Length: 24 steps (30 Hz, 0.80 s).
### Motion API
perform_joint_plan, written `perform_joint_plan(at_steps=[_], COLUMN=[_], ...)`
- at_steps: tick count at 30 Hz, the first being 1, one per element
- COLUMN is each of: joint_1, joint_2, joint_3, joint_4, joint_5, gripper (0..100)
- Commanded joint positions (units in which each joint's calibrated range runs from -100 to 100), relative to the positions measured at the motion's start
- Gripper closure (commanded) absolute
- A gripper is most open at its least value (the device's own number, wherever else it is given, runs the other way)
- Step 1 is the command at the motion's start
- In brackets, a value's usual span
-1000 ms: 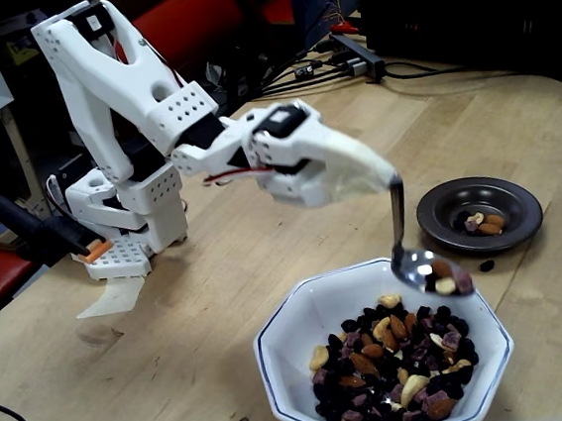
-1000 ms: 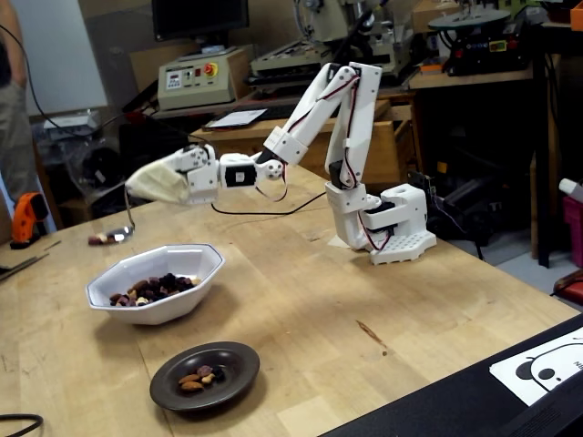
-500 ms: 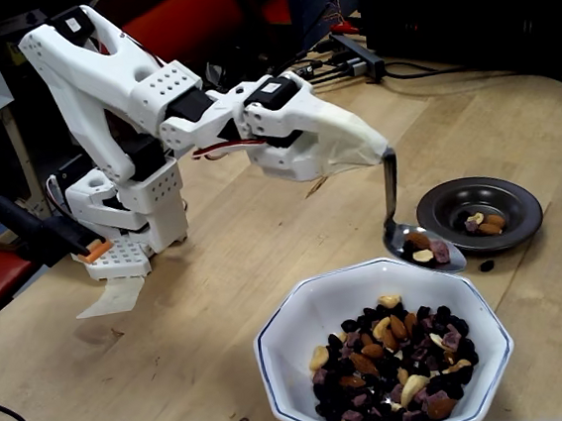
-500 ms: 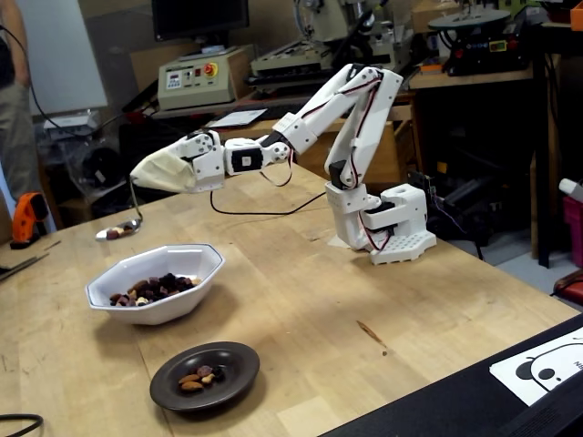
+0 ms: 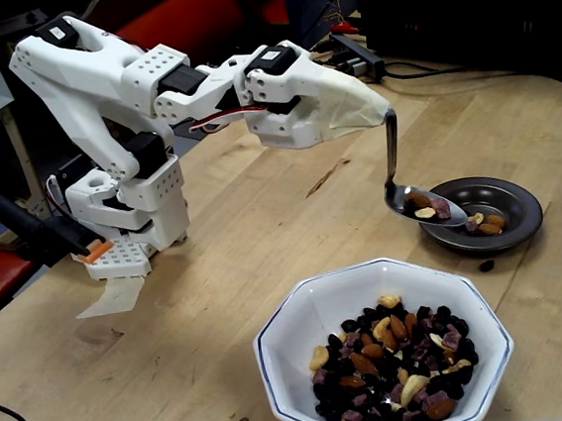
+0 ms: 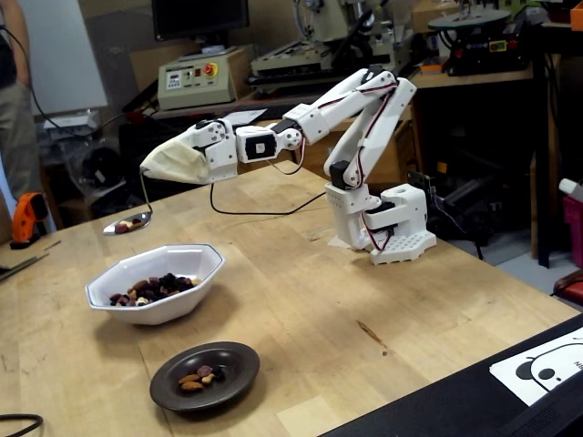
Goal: Use spoon to transfer food from the white bowl to brown plate
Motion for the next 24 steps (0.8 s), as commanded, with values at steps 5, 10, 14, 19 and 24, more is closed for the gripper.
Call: perform_joint_plan(at_steps=[5, 10, 14, 19, 24], joint_1=[-7.5, -10.7, -12.3, -15.8, -18.7], joint_2=[-2.4, -2.4, -2.3, -2.3, -2.3], joint_3=[-0.6, -0.6, -0.6, -0.5, -0.5], joint_4=[1.7, 1.8, 1.8, 1.8, 1.8], joint_5=[3.1, 3.4, 3.2, 3.4, 3.5], gripper=[96, 96, 96, 96, 96])
